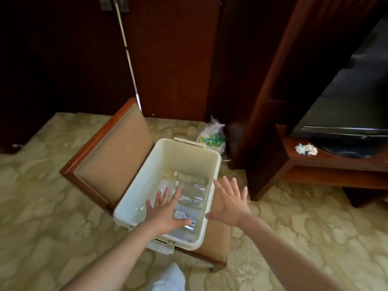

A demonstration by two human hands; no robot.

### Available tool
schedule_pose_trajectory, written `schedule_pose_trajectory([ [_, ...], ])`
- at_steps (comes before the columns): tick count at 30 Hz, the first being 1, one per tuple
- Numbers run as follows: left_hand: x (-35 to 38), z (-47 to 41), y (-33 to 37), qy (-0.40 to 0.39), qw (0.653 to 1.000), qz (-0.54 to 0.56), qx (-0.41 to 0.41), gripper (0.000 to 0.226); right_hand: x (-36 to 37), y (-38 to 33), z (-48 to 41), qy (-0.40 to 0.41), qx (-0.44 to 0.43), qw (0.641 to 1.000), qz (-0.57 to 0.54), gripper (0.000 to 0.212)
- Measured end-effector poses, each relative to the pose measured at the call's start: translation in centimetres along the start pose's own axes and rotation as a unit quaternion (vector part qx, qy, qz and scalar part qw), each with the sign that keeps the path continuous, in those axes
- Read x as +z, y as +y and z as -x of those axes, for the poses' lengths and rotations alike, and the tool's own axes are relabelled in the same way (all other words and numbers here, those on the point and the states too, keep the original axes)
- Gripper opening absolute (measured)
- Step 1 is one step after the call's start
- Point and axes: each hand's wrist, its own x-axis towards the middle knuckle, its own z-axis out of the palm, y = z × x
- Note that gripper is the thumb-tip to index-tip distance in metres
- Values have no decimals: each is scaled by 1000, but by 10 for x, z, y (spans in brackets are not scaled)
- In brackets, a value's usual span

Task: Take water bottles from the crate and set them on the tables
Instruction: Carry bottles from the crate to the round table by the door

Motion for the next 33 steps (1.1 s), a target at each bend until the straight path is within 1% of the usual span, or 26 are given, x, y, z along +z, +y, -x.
schedule_pose_trajectory([
  [7, 7, -45, -7, 22, 994, 59, -90, 112, -4, -2, -78, -62, -83, 994, 35, 116],
  [12, 11, -80, -13, 34, 982, 119, -144, 110, -9, -9, -130, -111, -138, 981, 82, 115],
  [17, 16, -96, -17, 22, 969, 168, -182, 112, -18, -13, -172, -140, -166, 971, 105, 114],
  [21, 20, -107, -25, 36, 959, 188, -210, 112, -20, -19, -196, -164, -193, 961, 113, 113],
  [27, 39, -127, -25, 50, 930, 249, -267, 112, -8, -25, -246, -200, -252, 932, 165, 112],
  [31, 55, -149, -19, 62, 895, 313, -311, 113, 10, -26, -289, -237, -304, 901, 200, 110],
  [33, 66, -163, -16, 63, 878, 327, -344, 113, 25, -24, -311, -255, -336, 882, 211, 107],
])
